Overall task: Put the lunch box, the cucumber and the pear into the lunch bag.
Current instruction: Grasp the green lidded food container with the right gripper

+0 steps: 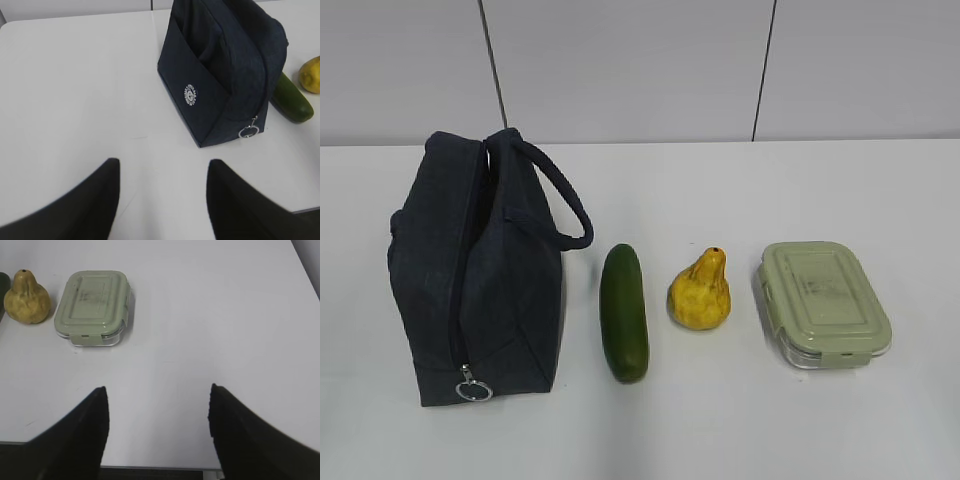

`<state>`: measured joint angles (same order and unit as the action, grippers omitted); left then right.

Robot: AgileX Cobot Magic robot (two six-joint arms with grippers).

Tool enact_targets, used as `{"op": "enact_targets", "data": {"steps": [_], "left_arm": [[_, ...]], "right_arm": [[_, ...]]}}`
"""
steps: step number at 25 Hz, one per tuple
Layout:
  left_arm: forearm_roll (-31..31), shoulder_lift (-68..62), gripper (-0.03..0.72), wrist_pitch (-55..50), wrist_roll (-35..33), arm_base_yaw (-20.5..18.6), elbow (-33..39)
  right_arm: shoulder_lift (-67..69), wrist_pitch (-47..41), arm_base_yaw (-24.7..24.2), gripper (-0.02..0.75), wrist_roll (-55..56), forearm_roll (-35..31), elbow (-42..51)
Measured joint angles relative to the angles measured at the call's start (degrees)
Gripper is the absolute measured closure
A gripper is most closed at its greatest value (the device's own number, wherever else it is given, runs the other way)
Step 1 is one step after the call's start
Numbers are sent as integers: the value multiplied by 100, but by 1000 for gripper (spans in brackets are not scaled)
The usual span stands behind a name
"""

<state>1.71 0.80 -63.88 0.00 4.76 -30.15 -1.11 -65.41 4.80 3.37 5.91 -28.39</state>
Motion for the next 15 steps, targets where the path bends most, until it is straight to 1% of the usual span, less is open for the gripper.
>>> {"op": "enact_targets", "data": {"steps": [15], "left_arm": [[0,0,346,0,0,0,0]], "right_arm": [[0,0,0,242,0,0,0]]}}
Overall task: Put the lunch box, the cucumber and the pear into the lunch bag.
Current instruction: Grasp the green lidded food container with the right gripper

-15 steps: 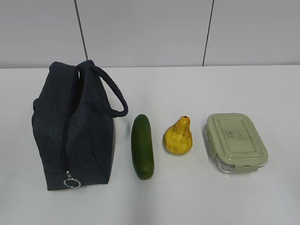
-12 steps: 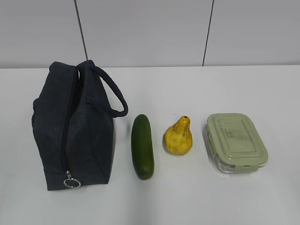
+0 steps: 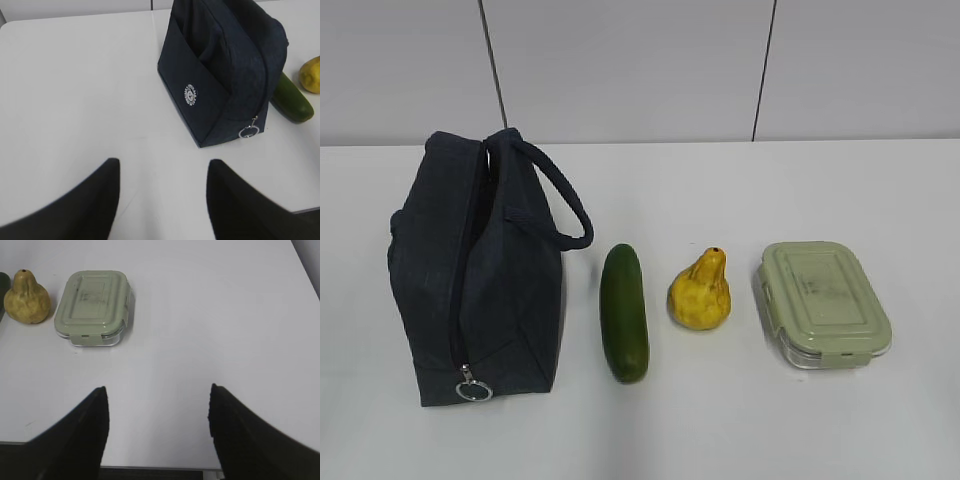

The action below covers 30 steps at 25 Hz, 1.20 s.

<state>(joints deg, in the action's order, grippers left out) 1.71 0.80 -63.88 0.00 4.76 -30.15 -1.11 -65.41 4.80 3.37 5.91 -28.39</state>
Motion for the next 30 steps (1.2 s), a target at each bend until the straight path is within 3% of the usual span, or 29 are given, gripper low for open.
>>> {"op": "enact_targets", "data": {"steps": [10,30], "left_arm": [[-4,0,346,0,0,0,0],[-4,0,346,0,0,0,0]], "right_arm": [[222,0,0,242,0,162,-190],[3150,1030,0,242,112,-37,-803]]}}
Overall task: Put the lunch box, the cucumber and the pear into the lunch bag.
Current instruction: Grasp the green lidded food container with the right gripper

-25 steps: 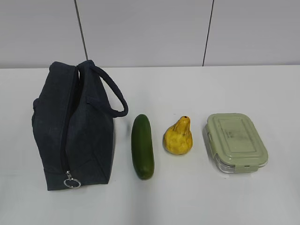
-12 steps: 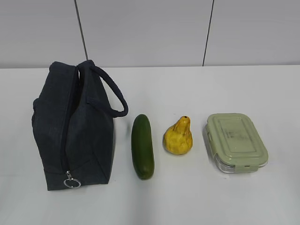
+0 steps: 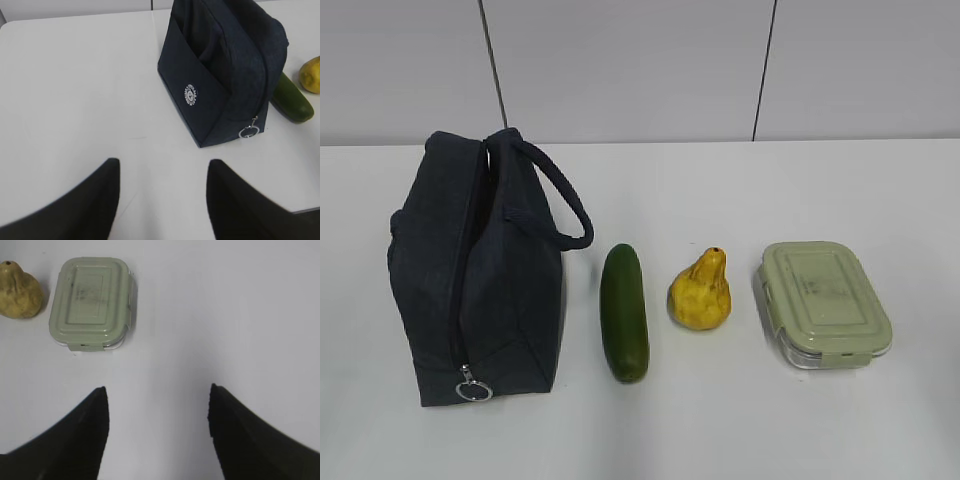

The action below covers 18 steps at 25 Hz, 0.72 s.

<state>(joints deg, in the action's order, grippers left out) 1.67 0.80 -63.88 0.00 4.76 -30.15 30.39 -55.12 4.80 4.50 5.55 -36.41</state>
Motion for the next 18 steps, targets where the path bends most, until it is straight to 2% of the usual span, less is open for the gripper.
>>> {"op": "enact_targets", "data": {"steps": [18], "left_arm": [[0,0,346,0,0,0,0]], "right_arm": [[2789,598,0,242,13,-104,-1404]]}}
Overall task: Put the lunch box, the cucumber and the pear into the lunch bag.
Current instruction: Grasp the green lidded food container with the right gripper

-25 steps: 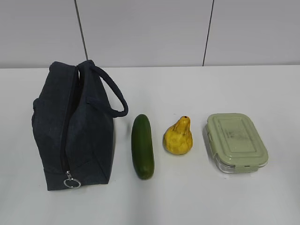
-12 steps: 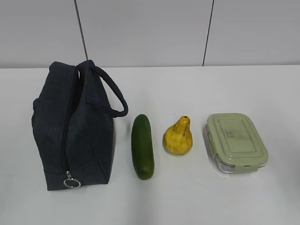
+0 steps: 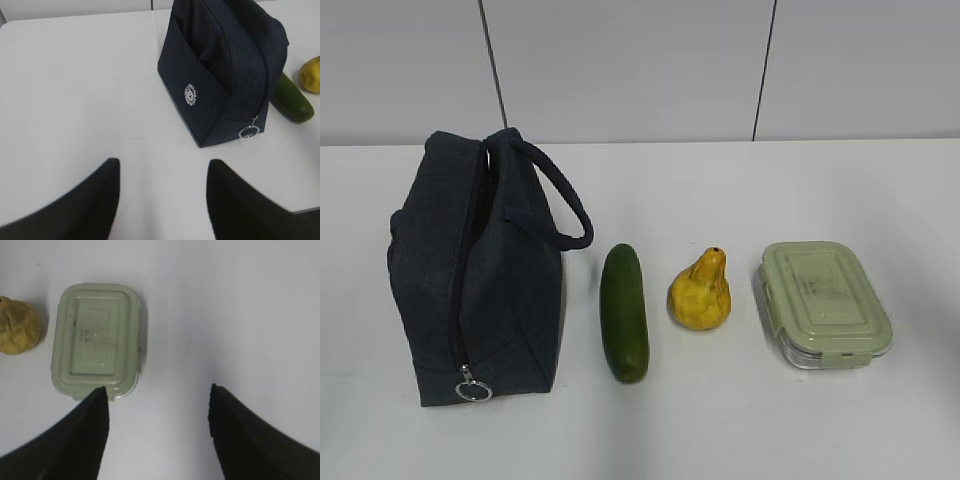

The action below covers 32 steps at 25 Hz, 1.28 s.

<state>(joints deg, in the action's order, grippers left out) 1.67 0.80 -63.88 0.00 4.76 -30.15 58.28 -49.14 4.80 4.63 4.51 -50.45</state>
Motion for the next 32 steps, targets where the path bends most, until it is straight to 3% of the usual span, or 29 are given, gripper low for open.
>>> {"op": "enact_targets", "data": {"steps": [7,19,27,32], "left_arm": [[0,0,346,0,0,0,0],[0,0,346,0,0,0,0],[0,0,346,0,0,0,0],[0,0,346,0,0,0,0]], "right_arm": [[886,346,0,243,-359,-748,-427],[1675,722,-63,243,-2317,-3277,-454],[2105,529,-853,243,-3809,-4882,-462],[2340,416,-1469,243,-4321,-5204,-462]]}}
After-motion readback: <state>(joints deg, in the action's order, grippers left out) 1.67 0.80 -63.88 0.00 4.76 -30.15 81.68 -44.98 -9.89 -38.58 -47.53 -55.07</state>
